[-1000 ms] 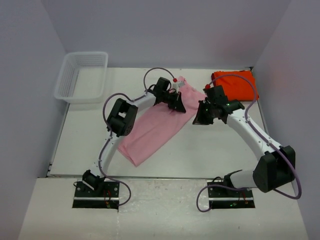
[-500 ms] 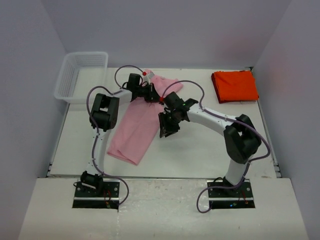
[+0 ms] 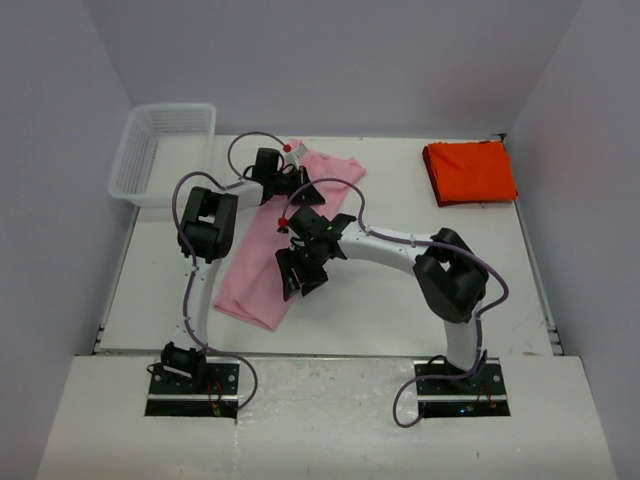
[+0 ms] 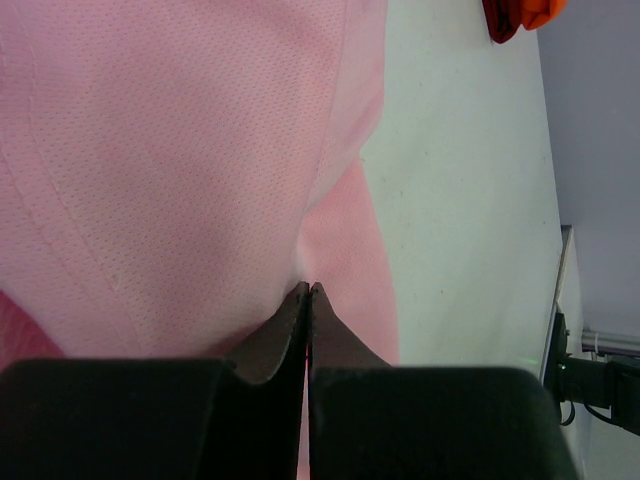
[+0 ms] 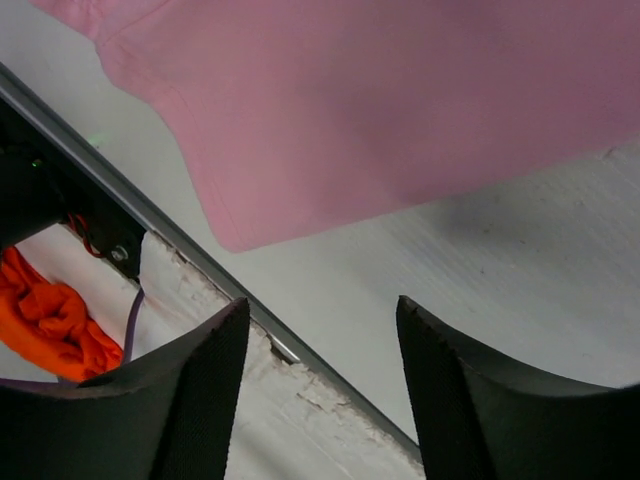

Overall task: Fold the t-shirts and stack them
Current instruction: Rotate the tshirt 90 degrees

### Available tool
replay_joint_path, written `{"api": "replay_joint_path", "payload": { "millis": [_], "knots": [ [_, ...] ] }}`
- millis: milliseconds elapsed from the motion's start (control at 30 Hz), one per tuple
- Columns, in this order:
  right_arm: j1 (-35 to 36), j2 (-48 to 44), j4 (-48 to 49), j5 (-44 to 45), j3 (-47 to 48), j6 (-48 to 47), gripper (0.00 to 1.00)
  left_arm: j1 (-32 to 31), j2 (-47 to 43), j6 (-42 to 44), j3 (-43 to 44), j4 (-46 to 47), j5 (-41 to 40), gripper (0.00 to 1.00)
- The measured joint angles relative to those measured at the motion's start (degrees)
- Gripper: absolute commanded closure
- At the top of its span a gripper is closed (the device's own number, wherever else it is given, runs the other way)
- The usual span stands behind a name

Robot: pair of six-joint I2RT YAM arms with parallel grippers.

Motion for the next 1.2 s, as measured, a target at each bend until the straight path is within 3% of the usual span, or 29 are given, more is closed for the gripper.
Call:
{"api": "replay_joint_path", "payload": {
  "millis": [33, 100, 133, 500, 700, 900, 1200],
  "knots": [
    [0.28, 0.37, 0.42, 0.04, 0.04, 0.07, 0.52, 0.00, 0.00, -0.04, -0.07, 0.11, 0.00, 1.00],
    [1.11, 1.25, 0.59, 0.07, 0.28, -0.33, 0.92, 0.02, 0.00, -0.09, -0.15, 0.24, 0.02, 1.00],
    [1.68, 1.97, 0.48, -0.04, 0.79, -0.20, 1.00, 0.02, 0.00, -0.09, -0.35, 0.48, 0.04, 1.00],
    [4.92, 11.34, 0.48, -4.74, 11.56, -0.02, 1.00, 0.33, 0.00, -0.13, -0.74, 1.31, 0.66, 1.00],
    [4.83, 14.75, 1.64, -8.00, 12.46, 0.22, 1.00, 1.03, 0.00, -0.42, -0.96, 1.31, 1.20, 1.00],
    [4.70, 14.43, 6.45, -12.11, 3.80, 3.69, 1.00, 1.81, 0.00, -1.92, -1.64, 2.03, 2.12, 1.00],
    [4.37, 4.94, 13.92, -10.58, -12.52, 11.26, 1.00, 2.54, 1.25, -6.05, -1.90, 5.51, 4.42, 1.00]
  ]
}}
